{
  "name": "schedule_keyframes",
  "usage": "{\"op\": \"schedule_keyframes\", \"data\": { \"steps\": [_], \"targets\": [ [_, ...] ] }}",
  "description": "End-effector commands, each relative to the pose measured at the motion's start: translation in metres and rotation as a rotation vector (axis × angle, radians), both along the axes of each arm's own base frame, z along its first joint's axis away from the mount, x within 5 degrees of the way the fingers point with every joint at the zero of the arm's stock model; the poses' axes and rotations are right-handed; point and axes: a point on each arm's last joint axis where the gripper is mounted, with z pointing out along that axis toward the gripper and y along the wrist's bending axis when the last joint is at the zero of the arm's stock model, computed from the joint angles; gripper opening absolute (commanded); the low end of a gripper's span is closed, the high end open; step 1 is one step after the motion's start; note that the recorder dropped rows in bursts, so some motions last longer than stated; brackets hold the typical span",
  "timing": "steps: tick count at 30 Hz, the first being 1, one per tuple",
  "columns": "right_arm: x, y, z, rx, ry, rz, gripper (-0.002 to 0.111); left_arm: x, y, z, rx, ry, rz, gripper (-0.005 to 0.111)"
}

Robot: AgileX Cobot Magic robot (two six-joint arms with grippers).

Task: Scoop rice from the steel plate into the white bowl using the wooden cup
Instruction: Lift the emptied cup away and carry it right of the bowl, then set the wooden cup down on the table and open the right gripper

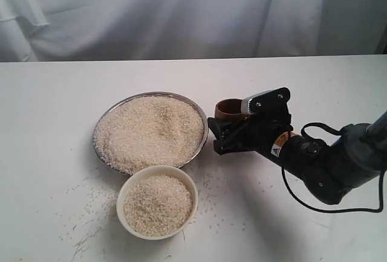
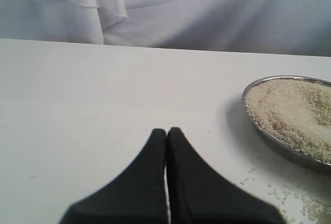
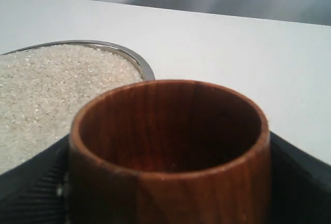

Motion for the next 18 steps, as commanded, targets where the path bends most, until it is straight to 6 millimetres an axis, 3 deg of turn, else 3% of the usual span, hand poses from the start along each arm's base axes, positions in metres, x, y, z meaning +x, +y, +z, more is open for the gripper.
{"op": "schedule_keyframes", "data": {
  "steps": [1,5,15,18],
  "targets": [
    [0.0072,-0.0009,-0.0066,0.001,-0.010,-0.033,0.002,0.0000,0.0001,-0.0008,-0.002,-0.006,0.002,0.000],
    [0.0091,0.0001,-0.0081,-0.013,-0.020,-0.028,0.022,0.0000,0.0001,-0.0008,-0.002,-0.006,0.002,0.000],
    [0.0109,-0.0040,-0.0116,-0.102,-0.039,-0.052,0.087,0.0000,0.0001,-0.0008,-0.002,-0.006,0.002,0.000],
    [0.0107,-0.0042,-0.0124,-0.107,-0.031,-0.053,0.094,0.0000,0.0001,-0.0008,-0.002,-0.006,0.002,0.000]
  ]
}}
